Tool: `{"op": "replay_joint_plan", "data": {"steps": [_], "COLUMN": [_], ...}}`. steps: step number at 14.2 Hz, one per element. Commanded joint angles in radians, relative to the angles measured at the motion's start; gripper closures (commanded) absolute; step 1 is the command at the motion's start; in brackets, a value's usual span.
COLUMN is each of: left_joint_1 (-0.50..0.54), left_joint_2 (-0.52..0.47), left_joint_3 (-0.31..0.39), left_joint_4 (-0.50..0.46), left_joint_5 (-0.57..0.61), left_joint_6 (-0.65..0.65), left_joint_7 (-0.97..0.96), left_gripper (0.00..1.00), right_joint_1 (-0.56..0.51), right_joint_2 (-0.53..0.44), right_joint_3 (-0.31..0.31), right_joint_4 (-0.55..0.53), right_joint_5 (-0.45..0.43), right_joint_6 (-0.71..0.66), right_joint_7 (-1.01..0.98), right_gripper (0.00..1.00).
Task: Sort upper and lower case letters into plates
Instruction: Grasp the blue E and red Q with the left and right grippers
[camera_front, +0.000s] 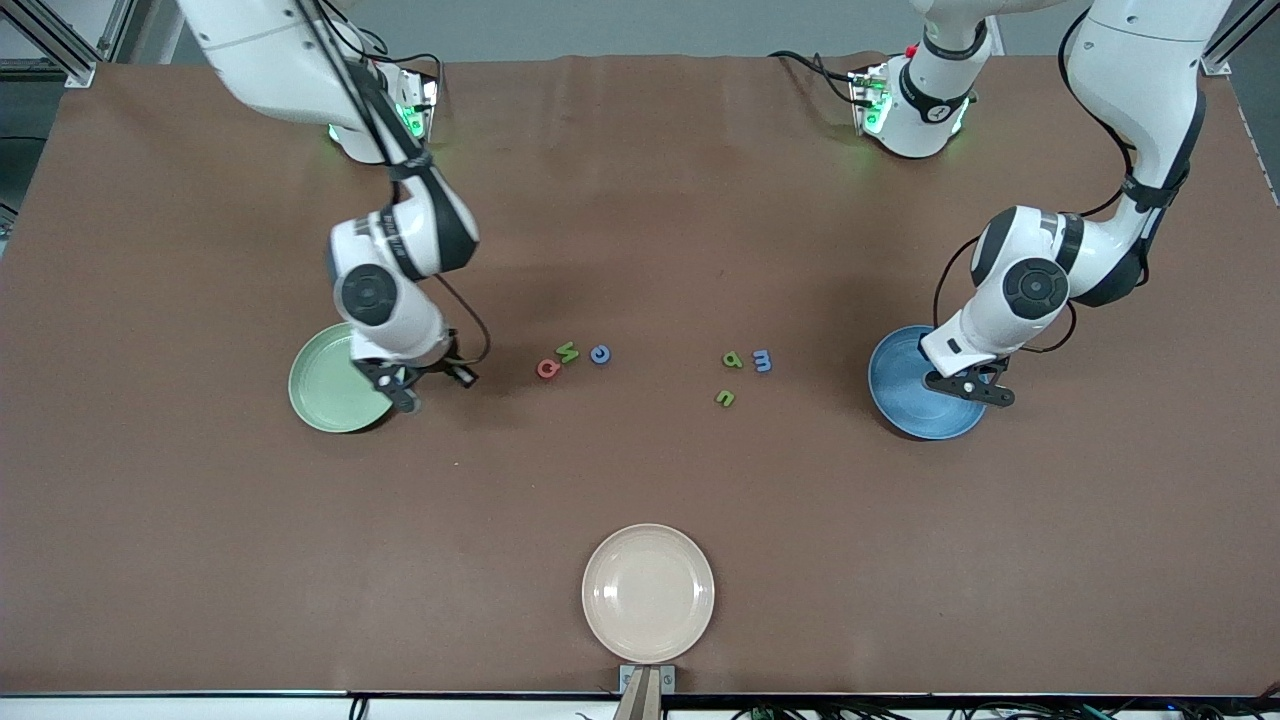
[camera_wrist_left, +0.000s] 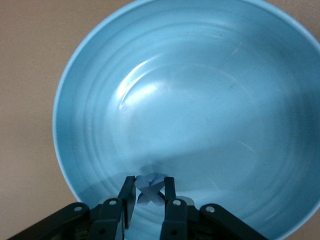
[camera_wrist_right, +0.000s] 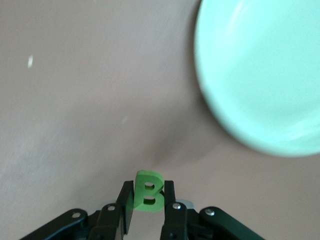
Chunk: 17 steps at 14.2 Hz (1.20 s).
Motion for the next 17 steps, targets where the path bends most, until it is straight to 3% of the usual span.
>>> {"op": "replay_joint_plan", "data": {"steps": [1,3,5,9,10,11,12,13,17], "left_joint_1": [0.006,0.000,0.003,0.003,0.000,-0.005,-0.009,-0.012,-0.075], "left_joint_2": [-0.011,-0.023,-0.043,-0.062,-0.059,-0.051,-0.040,-0.010,0.102], "left_joint_3": [-0.008,-0.010,-0.048,-0.160,-0.187,-0.226,-0.255,-0.279,-0.312], "left_joint_4": [-0.009,0.001,0.014,0.074,0.080,0.090,0.102,0.122,0.200], "left_joint_5": [0.020,0.020,0.018,0.004,0.004,0.004,0.004,0.004,0.004], "left_joint_6": [0.014,0.014,0.000,-0.104,-0.104,-0.104,-0.104,-0.104,-0.101], "left_joint_7": [0.002,-0.001,-0.022,-0.258,-0.359,-0.465,-0.545,-0.626,-0.948], "left_gripper": [0.67,0.00,0.00,0.00,0.00,0.00,0.00,0.00,0.00], "right_joint_1": [-0.101,-0.167,-0.237,-0.248,-0.250,-0.251,-0.256,-0.257,-0.232], "right_joint_2": [-0.078,-0.078,-0.075,-0.056,-0.044,-0.046,-0.046,-0.050,-0.064], "right_joint_3": [0.014,0.014,0.016,0.016,0.016,0.016,0.016,0.016,0.025], "right_joint_4": [-0.047,-0.088,-0.119,-0.192,-0.191,-0.189,-0.186,-0.183,-0.087], "right_joint_5": [-0.005,-0.010,-0.018,-0.018,-0.018,-0.018,-0.018,-0.018,-0.013], "right_joint_6": [-0.044,-0.029,-0.015,0.097,0.099,0.093,0.090,0.087,-0.033], "right_joint_7": [-0.175,-0.299,-0.388,-0.412,-0.412,-0.416,-0.418,-0.419,-0.346], "right_gripper": [1.00,0.99,0.99,0.94,0.85,0.53,0.11,0.00,0.00]}}
